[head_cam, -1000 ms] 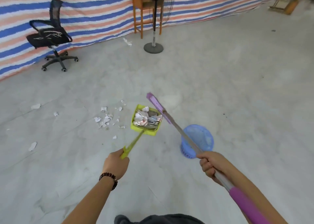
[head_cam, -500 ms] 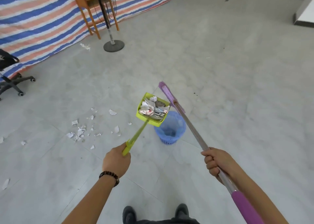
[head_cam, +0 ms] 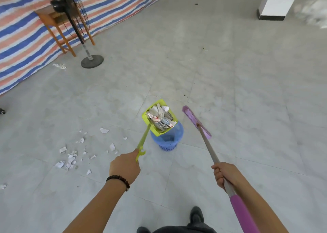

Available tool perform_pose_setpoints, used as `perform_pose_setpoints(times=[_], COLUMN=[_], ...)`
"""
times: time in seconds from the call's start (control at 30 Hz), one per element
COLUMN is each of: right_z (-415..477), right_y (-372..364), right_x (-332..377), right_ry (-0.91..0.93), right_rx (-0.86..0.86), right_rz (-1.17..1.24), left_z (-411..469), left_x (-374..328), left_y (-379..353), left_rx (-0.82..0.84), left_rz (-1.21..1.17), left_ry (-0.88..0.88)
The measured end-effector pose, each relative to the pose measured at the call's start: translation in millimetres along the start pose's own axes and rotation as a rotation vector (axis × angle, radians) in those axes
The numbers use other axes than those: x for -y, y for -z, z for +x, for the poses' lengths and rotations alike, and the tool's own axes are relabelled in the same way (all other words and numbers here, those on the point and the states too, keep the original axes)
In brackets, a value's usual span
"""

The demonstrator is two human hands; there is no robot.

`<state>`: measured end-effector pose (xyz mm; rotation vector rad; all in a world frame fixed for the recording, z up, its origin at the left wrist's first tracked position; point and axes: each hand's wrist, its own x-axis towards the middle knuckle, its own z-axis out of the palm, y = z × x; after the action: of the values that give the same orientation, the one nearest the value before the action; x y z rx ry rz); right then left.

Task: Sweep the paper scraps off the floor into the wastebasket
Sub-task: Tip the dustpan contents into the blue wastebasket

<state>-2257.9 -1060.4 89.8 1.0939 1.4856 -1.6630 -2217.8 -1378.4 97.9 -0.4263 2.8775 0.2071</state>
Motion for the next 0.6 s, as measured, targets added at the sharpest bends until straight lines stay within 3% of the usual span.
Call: perform_pose_setpoints(times=[0.13, 0.27, 0.43, 0.53, 0.6], right_z=[2.3, 4.7, 9.2, 11.7, 15.1], right_y=[-7.4, -16.0, -23.1, -26.9, -29.4], right_x=[-16.7, -24.8, -34.6, -33.9, -33.6], right_ry=[-0.054, -0.099, -0.173, -0.191, -0.196], right_rx=[0.019, 0.03, 0.094, 0.104, 0.093], right_rz=[0.065, 0.073, 0.22, 0.25, 0.206], left_z=[2.8, 8.9, 13.9, 22.2, 27.5], left_x=[-4.2, -8.4, -14.2, -14.3, -11.1], left_y=[-8.1, -20.5, -30.1, -27.3, -28.4], left_rx=[0.047, 0.101, 0.339, 0.643, 0.777], left_rz=[0.236, 0.127, -0.275, -0.923, -1.216], left_ry=[-0.118, -0.153, 0.048, 0.401, 0.542])
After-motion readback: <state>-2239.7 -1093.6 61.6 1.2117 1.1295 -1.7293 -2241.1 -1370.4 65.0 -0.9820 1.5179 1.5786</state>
